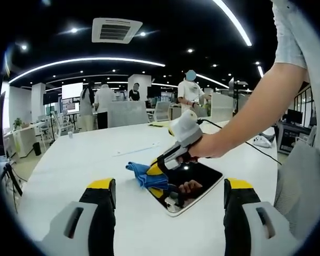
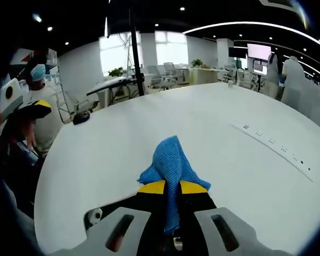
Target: Wipe the mirror surface with the cleaning cloth until all visible marks leave the cleaned area.
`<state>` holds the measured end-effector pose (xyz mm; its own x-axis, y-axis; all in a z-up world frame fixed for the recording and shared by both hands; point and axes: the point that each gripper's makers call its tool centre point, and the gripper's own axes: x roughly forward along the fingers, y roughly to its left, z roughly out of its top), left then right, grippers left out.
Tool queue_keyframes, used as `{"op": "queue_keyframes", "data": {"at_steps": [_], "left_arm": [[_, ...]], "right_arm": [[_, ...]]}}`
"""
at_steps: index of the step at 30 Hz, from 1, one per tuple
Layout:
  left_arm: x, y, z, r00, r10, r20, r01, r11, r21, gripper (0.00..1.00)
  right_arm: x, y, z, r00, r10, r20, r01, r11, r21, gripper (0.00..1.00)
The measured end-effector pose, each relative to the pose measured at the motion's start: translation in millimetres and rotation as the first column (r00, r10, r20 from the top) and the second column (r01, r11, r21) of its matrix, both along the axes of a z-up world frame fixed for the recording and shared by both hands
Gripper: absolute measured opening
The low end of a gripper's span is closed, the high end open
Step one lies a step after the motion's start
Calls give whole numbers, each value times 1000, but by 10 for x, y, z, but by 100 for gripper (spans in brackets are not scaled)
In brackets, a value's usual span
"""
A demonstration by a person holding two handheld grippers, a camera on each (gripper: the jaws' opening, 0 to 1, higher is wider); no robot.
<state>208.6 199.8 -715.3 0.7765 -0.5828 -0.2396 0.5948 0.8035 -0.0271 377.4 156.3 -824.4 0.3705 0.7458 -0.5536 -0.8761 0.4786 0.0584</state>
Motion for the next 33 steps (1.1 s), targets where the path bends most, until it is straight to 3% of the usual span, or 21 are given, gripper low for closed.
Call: {"op": "queue_keyframes", "data": {"at_steps": [19,33], "left_arm": [[10,50,-54,1000,13,-18,-13,1000,-7,83],[33,43,-59,1000,9,-17,-9,1000,-6,83]], "right_arm": [[17,52,-158,1000,-8,-14,8,1000,-7,3],[36,47,-184,1000,1,24,0,999,-40,2]]}}
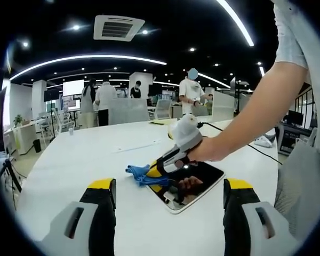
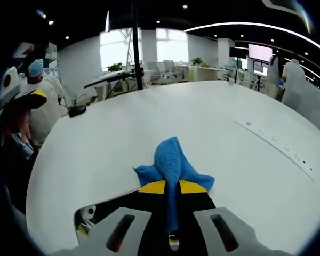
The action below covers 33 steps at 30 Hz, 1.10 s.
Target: Wipe the mirror surface with the cleaning cloth until all visible marks leave the cleaned area.
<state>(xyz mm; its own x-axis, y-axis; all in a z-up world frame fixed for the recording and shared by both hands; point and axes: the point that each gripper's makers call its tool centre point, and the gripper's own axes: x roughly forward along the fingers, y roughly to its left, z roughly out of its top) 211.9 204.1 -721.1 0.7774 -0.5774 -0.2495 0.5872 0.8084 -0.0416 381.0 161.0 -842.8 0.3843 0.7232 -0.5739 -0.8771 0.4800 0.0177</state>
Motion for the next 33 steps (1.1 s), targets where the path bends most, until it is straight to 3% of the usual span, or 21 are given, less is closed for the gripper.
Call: {"op": "queue_keyframes", "data": {"at_steps": [33], "left_arm": [[-5,-1,48,1000,-3,12,3,1000,-1,82]], "right_arm": [[-4,-125,-17,1000,-6,-1,6,999,-33,2]]}}
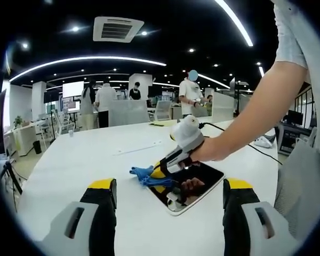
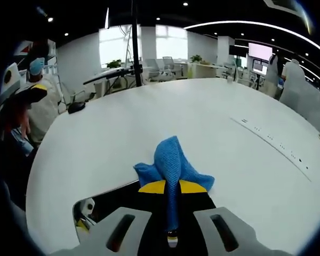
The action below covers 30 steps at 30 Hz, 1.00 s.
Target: Wipe the mirror surface with the cleaning cloth until all visible marks leave the cleaned area.
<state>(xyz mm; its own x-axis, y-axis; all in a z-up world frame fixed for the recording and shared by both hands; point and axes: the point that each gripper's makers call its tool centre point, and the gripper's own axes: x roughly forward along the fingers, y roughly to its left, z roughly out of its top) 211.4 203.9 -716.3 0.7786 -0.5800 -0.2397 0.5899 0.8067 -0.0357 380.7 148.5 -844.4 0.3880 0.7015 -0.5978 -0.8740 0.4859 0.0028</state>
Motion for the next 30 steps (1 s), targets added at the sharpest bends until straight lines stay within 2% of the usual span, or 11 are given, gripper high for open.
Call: {"op": "queue_keyframes", "data": {"at_steps": [30], "left_arm": [[28,-68,42,1000,-20,11,20,1000,-5,81]], "right_arm": [[1,-306,15,999,-40,-2,39,999,-31,2]]}}
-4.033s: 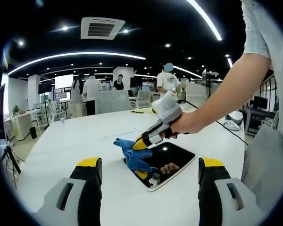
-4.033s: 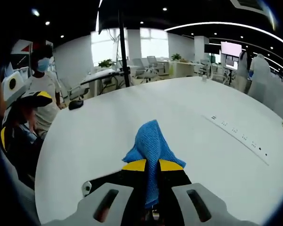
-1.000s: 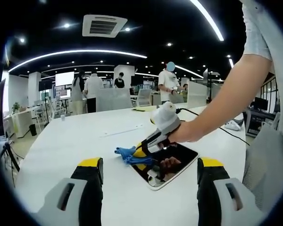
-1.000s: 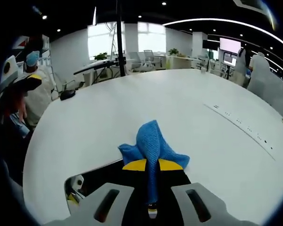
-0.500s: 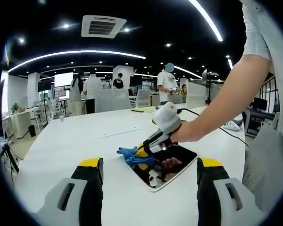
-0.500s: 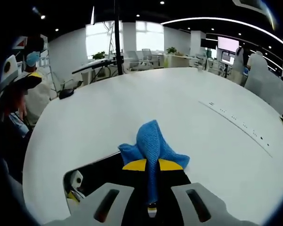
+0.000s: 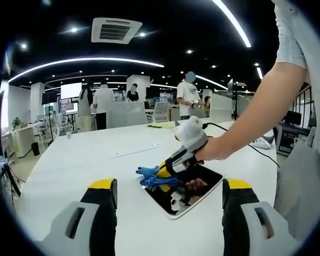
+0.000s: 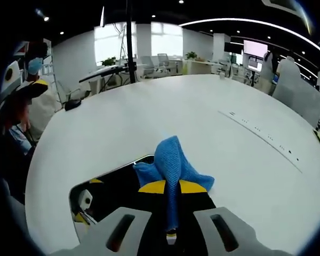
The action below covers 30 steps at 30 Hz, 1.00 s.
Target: Wipe the mirror surface with the cleaning cloth until all visible marks leave the cleaned area.
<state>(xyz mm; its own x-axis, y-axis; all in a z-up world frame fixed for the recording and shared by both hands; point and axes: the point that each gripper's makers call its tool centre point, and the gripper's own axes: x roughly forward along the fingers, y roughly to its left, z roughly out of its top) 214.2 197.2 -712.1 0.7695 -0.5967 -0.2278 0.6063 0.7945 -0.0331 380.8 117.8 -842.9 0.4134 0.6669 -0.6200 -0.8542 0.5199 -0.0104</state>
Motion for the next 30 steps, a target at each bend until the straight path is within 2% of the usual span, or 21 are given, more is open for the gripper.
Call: {"op": "queue_keyframes", "data": {"at_steps": [30], "left_arm": [[18,-60,29,1000,-14,8,14,1000,-2,80]], "right_arm": [[37,-294,-9,999,-39,0,39,999,-22,2]]}}
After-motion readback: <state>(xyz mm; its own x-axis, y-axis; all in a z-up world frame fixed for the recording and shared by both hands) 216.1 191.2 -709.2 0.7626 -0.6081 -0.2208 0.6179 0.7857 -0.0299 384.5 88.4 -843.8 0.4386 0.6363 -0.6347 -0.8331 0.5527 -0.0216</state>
